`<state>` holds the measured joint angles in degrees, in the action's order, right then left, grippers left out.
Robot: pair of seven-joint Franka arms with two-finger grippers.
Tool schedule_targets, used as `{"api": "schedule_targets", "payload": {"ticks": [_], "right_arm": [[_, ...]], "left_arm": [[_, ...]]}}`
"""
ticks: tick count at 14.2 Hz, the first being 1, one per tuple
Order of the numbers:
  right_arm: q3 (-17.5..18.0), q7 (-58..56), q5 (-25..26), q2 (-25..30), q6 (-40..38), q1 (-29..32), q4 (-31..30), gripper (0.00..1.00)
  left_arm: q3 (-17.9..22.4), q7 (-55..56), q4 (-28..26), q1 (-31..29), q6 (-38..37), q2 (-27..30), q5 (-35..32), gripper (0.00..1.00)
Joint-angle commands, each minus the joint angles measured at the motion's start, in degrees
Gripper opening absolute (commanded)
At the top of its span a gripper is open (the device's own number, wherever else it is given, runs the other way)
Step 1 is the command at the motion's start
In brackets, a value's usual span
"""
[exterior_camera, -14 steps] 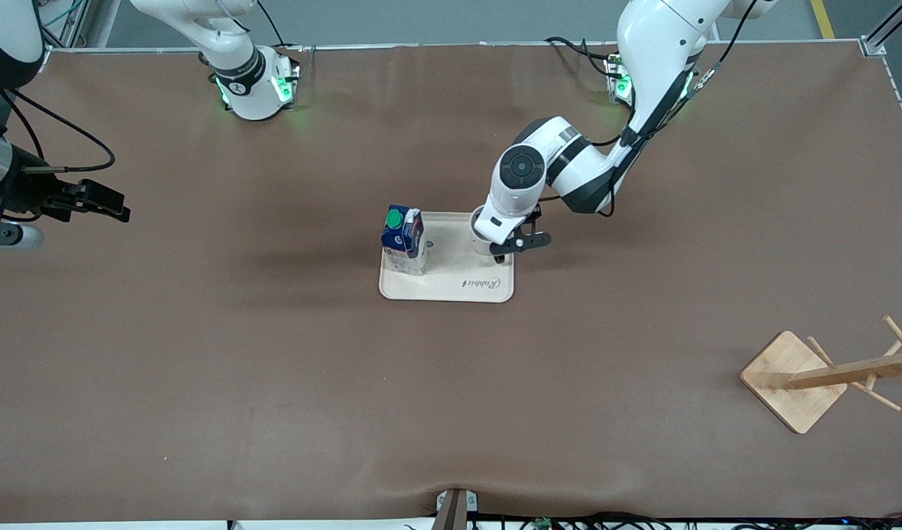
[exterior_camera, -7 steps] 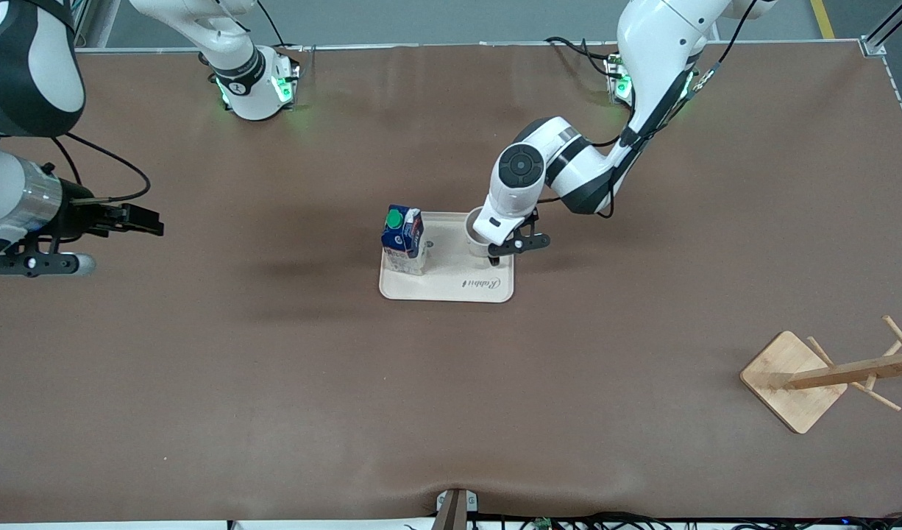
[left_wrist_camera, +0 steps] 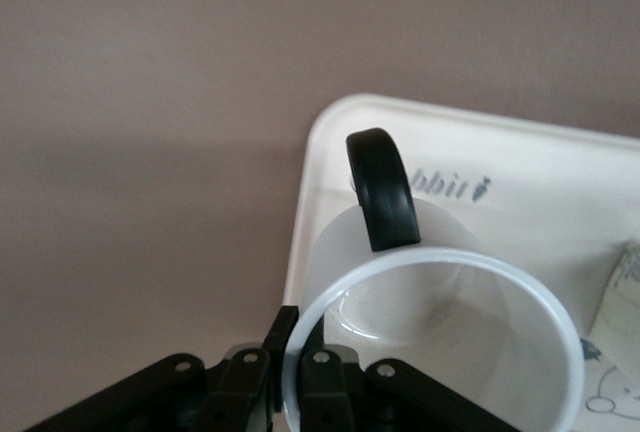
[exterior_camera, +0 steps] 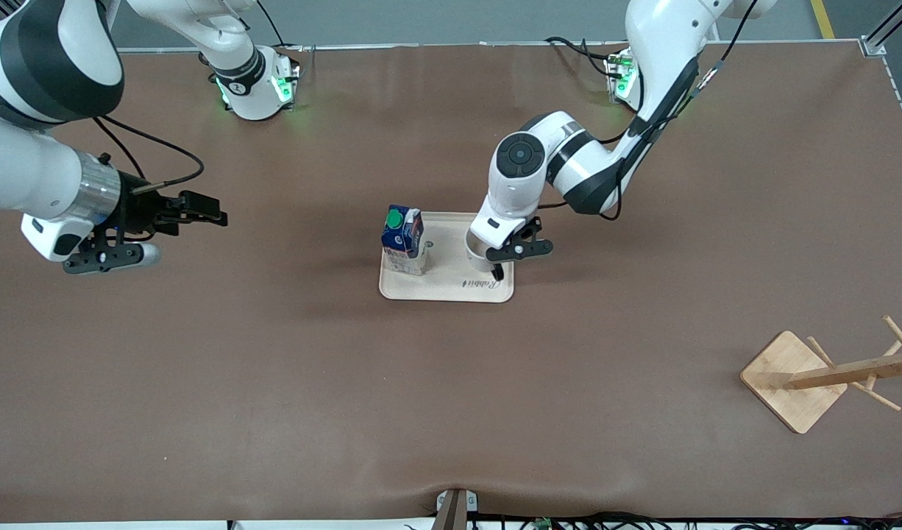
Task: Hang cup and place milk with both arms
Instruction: 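Lift the mug with the left gripper while the right gripper reaches the carton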
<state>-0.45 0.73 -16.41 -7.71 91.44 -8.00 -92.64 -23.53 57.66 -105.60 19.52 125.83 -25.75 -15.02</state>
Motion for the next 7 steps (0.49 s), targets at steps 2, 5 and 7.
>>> {"api": "schedule_targets", "payload": {"ticks": [2, 5, 7], "right_arm": [[-0.43, 0.24, -3.10, -1.42, 0.40, -3.68, 0.62, 1.00], [-0.43, 0.50, -2.48, -2.04, 1.98, -7.81, 0.36, 1.00], [-0.43, 6.00, -2.40, -2.74, 2.60, -11.49, 0.35, 1.00]], "left_arm": [[0.24, -5.86, 2.93, -4.82, -7.60, 5.78, -1.68, 0.00], [0.06, -11.07, 3.12, -10.71, -9.02, 10.36, -1.59, 0.00], [-0.02, -12.65, 3.12, -13.96, -10.77, 12.82, -1.07, 0.00]]}}
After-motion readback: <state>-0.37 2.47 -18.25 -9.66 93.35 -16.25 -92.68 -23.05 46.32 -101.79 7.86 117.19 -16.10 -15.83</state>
